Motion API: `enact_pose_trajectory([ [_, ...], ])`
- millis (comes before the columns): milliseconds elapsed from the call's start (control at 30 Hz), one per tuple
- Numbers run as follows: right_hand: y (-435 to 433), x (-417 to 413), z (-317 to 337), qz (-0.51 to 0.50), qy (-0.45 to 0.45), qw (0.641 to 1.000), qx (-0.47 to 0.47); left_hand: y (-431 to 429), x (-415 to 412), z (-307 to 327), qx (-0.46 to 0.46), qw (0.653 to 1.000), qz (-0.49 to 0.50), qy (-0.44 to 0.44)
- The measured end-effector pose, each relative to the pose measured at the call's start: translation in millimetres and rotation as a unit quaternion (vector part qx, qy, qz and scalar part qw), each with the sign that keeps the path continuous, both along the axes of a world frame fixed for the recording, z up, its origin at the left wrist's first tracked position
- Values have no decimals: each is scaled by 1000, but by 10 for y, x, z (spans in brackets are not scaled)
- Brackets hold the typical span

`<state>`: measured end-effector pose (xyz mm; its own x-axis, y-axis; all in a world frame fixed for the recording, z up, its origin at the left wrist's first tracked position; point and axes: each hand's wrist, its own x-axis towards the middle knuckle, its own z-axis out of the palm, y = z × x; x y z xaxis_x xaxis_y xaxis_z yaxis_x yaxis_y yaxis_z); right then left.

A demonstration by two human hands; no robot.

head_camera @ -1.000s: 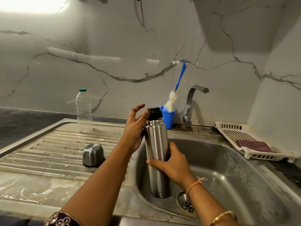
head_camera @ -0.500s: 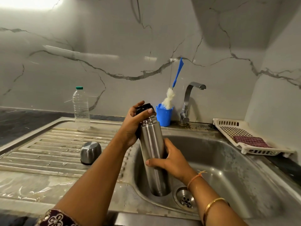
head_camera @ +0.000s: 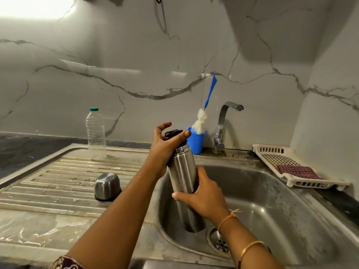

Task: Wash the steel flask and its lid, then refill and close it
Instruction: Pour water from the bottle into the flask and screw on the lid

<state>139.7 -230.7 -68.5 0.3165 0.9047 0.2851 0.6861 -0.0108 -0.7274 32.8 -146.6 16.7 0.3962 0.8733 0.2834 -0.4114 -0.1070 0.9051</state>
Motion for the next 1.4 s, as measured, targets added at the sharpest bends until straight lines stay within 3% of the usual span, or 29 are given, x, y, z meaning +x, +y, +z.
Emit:
enact_pose_trajectory([
  [167,-23,-4,44,74,89,993,19,42,-135,33,14,997,-65,-31],
  [467,-29,-15,58,72,126,989,37,89,-120,-8,35,990,-131,-34],
  [533,-24,-67,69,16,91,994,64,-14,-54,62,48,996,-81,-12],
  [633,-54,-111,101,-96,-83,988,83,-122,108,142,41,996,74,32],
  [700,-77,-73,116,-101,-118,983,93,-152,151,206,26,990,128,48],
  [767,-79,-18,119,-26,-24,995,95,-133,144,260,35,991,93,84],
  [833,-75,22,108,61,89,989,96,-134,101,312,55,994,-4,98],
  [900,-68,29,116,98,145,979,106,-109,54,344,75,991,-92,69],
  [967,-55,17,134,91,160,975,124,-52,35,346,65,991,-120,10],
  [1067,-25,8,109,23,153,978,142,-41,100,276,28,995,-82,-52],
  [1233,-30,-8,77,-113,60,981,146,-173,289,275,96,993,22,61],
  [1333,-38,3,90,-101,28,985,138,-270,415,267,145,976,114,118],
  [1400,-31,9,83,-61,66,988,129,-270,419,255,138,974,145,110],
])
